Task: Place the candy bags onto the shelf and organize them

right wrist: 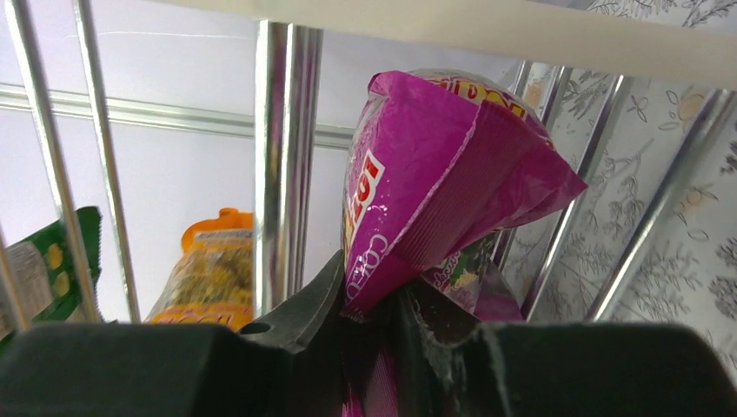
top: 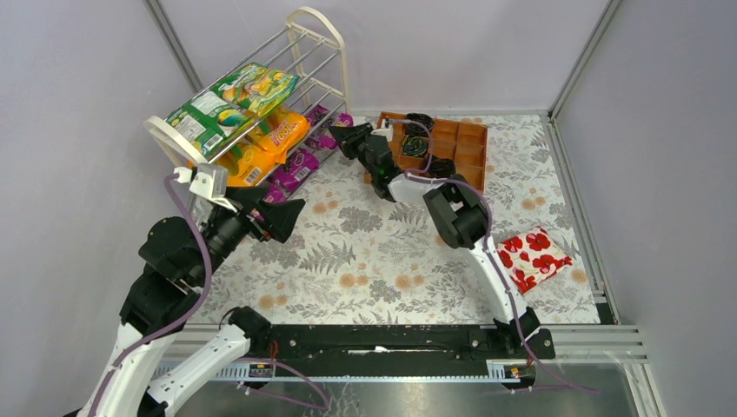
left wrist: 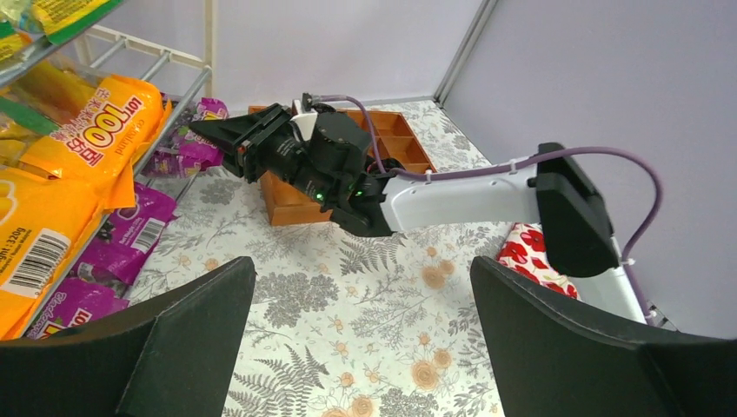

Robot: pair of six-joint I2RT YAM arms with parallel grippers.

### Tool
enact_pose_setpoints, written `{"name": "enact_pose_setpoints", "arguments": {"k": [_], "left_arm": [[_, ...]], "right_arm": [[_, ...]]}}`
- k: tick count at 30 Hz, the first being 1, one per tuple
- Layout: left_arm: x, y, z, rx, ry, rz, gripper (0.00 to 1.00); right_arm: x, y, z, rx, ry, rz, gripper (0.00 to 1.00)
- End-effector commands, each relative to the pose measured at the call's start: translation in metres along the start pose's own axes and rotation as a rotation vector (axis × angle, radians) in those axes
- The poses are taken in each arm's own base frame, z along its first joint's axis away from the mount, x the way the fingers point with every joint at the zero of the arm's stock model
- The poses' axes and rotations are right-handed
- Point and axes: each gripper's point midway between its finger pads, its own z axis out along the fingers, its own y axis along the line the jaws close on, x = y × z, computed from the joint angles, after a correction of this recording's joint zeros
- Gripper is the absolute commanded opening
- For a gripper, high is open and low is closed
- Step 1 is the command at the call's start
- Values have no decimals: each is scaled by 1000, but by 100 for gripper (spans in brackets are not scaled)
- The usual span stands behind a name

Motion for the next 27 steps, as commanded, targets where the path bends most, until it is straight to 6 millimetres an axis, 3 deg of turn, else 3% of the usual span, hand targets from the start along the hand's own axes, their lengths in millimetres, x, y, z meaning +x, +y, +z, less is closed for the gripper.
{"name": "enact_pose_setpoints", "arguments": {"k": [1, 5, 10, 11, 13, 16, 20, 27], "left_arm": [[-9, 4, -4, -21, -43, 20, 99], [-4, 5, -3, -23, -34, 15, 99], [-2, 6, -3, -26, -32, 16, 99], [-1, 6, -3, -26, -32, 15, 99], [-1, 6, -3, -26, -32, 12, 99], [-2, 4, -3, -15, -37, 5, 99], [-6, 3, -4, -16, -51, -5, 99], [-11, 3, -2, -26, -55, -29, 99]], "right_arm": [[-7, 74, 26, -227, -47, 50, 0], [-5, 73, 48, -233, -76, 26, 0], [-8, 56, 64, -194, -115, 3, 1], [-6, 50, 65, -183, -114, 0, 6], [-2, 41, 67, -157, -101, -5, 27], [6, 33, 68, -107, -54, -40, 45], [11, 36, 55, -35, 28, -105, 66], [3, 46, -12, 80, 164, -181, 92]]}}
